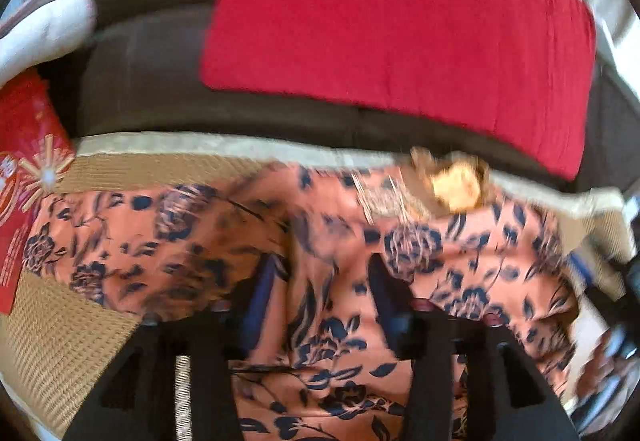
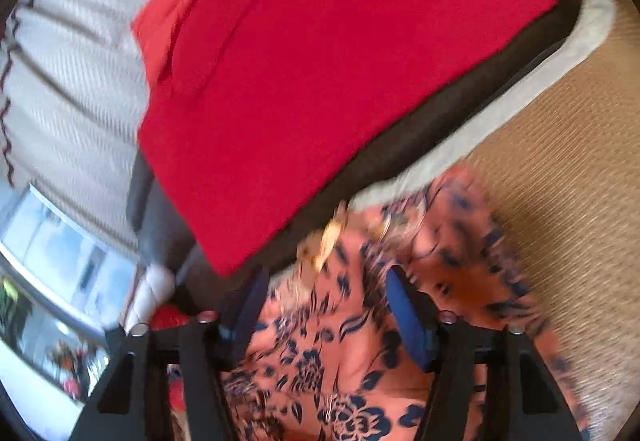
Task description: Fold small clothes
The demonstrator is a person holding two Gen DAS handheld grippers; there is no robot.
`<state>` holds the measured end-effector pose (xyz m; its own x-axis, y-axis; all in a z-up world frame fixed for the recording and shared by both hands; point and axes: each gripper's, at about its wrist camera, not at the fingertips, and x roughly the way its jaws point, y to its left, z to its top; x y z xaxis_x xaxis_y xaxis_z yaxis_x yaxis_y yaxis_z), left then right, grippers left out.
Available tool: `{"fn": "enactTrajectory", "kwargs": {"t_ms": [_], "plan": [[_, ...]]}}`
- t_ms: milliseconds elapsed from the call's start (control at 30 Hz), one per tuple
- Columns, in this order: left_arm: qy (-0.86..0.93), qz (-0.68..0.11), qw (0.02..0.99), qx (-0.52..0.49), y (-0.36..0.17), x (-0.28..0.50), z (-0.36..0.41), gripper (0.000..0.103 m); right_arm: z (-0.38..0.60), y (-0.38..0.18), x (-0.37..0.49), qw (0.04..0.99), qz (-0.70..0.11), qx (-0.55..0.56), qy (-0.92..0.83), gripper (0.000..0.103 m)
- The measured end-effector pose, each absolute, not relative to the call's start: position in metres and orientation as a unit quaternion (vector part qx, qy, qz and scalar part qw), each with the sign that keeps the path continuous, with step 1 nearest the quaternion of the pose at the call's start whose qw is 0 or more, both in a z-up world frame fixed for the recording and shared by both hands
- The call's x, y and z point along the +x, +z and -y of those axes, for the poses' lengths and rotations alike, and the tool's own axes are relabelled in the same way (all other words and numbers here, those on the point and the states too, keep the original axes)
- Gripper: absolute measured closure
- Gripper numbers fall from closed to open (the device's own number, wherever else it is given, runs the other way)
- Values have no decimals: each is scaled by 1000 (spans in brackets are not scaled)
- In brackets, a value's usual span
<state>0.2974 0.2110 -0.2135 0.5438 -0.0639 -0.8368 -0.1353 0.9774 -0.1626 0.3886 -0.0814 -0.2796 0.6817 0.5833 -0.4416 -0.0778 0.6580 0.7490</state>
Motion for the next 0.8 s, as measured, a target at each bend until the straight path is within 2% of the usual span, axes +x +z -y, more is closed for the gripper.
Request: {"fn": "enactTrajectory", "kwargs": {"t_ms": [67, 133, 167, 333, 500, 533, 600, 800], "plan": [[44, -453, 881, -127, -197, 285, -240, 44, 61, -292, 396, 836, -393, 331, 195, 59], [78, -440, 883, -143, -189, 277, -267, 40, 45, -313, 406, 820, -459, 295, 174, 60], [99, -435, 882, -149, -187, 270, -280, 39, 40, -329, 411, 801, -497, 293, 163, 67], [244, -408, 857, -201, -191, 229, -362, 38, 49, -301, 394, 835, -428, 300, 172, 64], [268, -409, 814, -314, -214, 193, -418, 37, 55, -280, 377, 854, -368, 318, 186, 63], [273, -412, 806, -326, -220, 189, -422, 37, 54, -279, 376, 855, -363, 319, 186, 62], [279, -422, 792, -340, -233, 185, -427, 37, 51, -275, 375, 858, -355, 320, 187, 30], [229, -428, 770, -415, -259, 182, -427, 37, 35, -260, 371, 868, -338, 308, 195, 29]]}}
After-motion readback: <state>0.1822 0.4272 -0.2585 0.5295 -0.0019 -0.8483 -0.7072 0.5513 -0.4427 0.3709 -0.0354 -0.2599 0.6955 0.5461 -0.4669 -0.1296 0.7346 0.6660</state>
